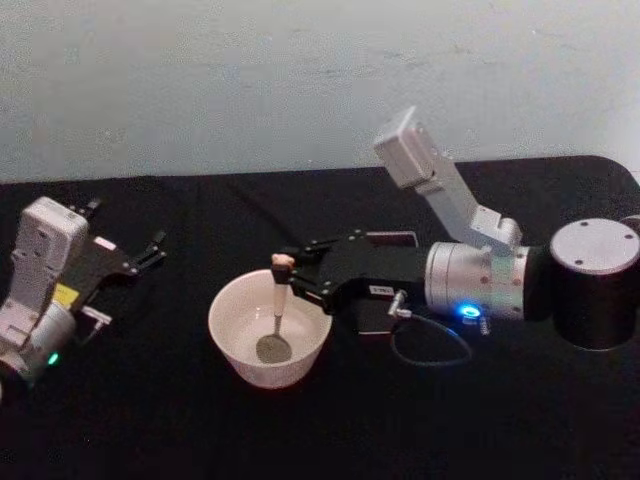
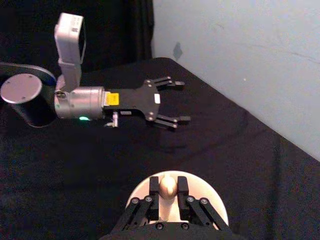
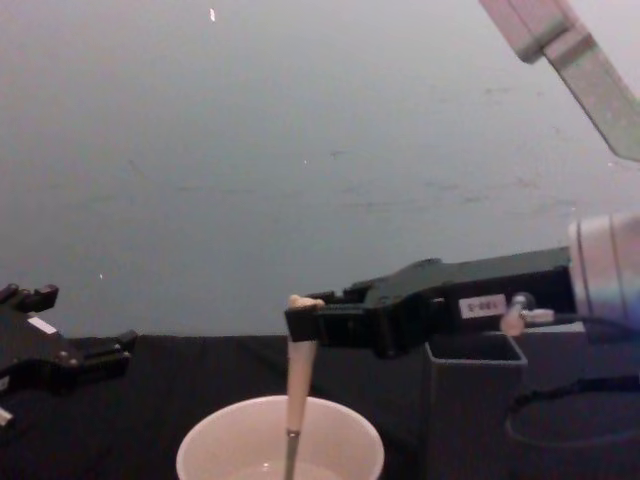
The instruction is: Pick up the stirring spoon with one hand, stir inside the cup, then place it back in its original position.
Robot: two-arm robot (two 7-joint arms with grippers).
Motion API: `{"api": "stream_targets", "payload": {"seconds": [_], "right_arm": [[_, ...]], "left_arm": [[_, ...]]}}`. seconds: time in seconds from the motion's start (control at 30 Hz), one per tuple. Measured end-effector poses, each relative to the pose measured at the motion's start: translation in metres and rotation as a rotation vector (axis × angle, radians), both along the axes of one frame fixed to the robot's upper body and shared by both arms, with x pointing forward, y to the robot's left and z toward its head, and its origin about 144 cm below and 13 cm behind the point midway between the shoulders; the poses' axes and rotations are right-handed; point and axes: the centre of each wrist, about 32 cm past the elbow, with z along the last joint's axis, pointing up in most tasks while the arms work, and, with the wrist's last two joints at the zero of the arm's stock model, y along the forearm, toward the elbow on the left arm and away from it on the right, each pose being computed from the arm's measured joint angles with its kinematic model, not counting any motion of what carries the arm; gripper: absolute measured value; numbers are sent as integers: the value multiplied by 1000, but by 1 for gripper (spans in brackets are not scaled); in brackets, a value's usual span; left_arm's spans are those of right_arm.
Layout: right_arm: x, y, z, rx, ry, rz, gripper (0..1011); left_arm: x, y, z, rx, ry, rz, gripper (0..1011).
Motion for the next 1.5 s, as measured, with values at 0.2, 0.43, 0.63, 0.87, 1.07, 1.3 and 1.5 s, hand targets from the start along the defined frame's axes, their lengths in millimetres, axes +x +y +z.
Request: {"api": "stream_targets", "payload": {"seconds": [0.2,0.43,0.63,0.87,1.07,1.3,1.5], "right_arm": [[2,13,2,13,-4,0,211],[14,25,3,12,-25,-55,211],[23,24,4,3,-36,-101,211],[26,12,5,-13,-42,-117,211],[18,1,6,-26,-45,-91,211],[6,-3,8,-24,-37,-46,211],[3,2,10,-1,-12,-32,211]], "left_arm": [[0,0,0,0,0,0,1001],[0,0,0,0,0,0,1001],[0,0,0,0,0,0,1001],[0,0,0,0,0,0,1001],[0,0,0,0,0,0,1001],[0,0,0,0,0,0,1001],[0,0,0,0,0,0,1001]]}}
